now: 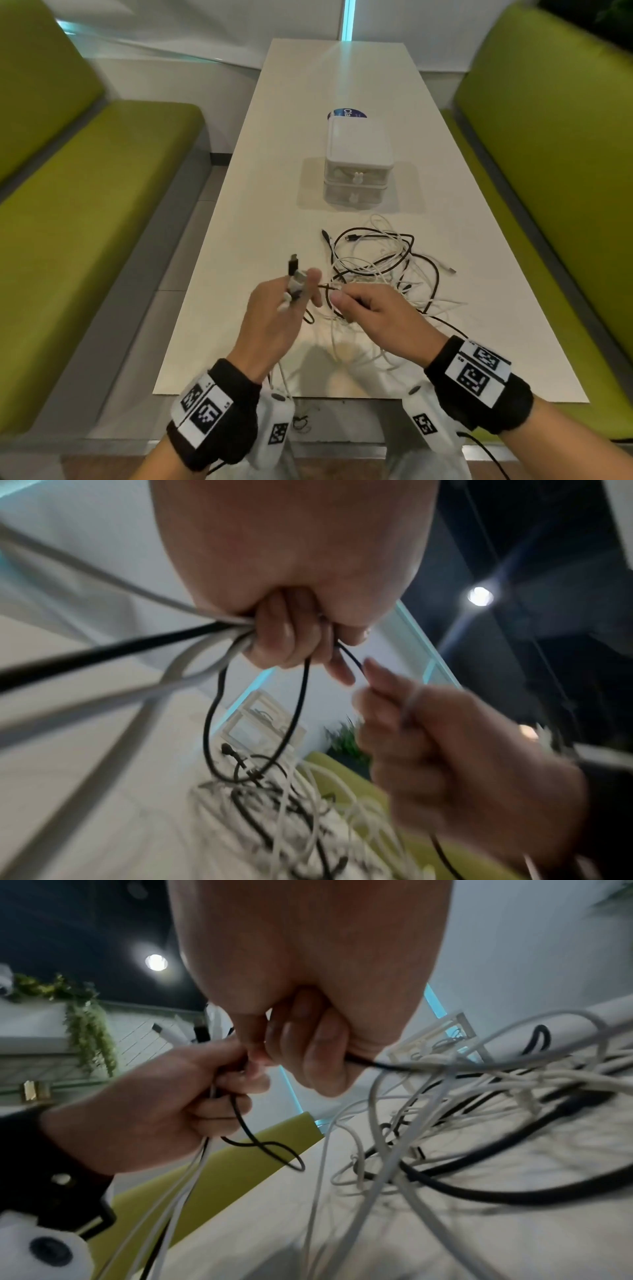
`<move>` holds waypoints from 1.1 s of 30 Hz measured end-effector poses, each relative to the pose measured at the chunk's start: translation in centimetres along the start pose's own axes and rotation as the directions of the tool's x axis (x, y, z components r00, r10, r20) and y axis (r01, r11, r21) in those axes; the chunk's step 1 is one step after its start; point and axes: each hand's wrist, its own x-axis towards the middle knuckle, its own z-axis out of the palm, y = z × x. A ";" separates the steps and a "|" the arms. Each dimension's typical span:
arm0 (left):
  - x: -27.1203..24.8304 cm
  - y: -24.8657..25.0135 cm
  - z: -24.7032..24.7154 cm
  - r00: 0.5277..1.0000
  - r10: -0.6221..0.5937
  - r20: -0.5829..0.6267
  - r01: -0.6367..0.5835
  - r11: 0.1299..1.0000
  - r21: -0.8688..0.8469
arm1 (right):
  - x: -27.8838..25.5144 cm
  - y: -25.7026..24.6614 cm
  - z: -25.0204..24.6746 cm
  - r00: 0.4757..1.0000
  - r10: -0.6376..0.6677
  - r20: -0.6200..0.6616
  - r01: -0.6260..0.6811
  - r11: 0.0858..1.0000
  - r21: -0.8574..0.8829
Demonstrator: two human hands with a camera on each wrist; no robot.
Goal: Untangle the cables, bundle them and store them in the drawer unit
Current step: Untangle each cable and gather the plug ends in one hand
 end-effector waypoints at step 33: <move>1.0 0.8 -2.6 0.934 -0.030 -0.357 -0.046 0.978 -0.204 | -0.5 -0.4 -1.6 0.996 0.058 -0.067 -0.065 0.993 -0.100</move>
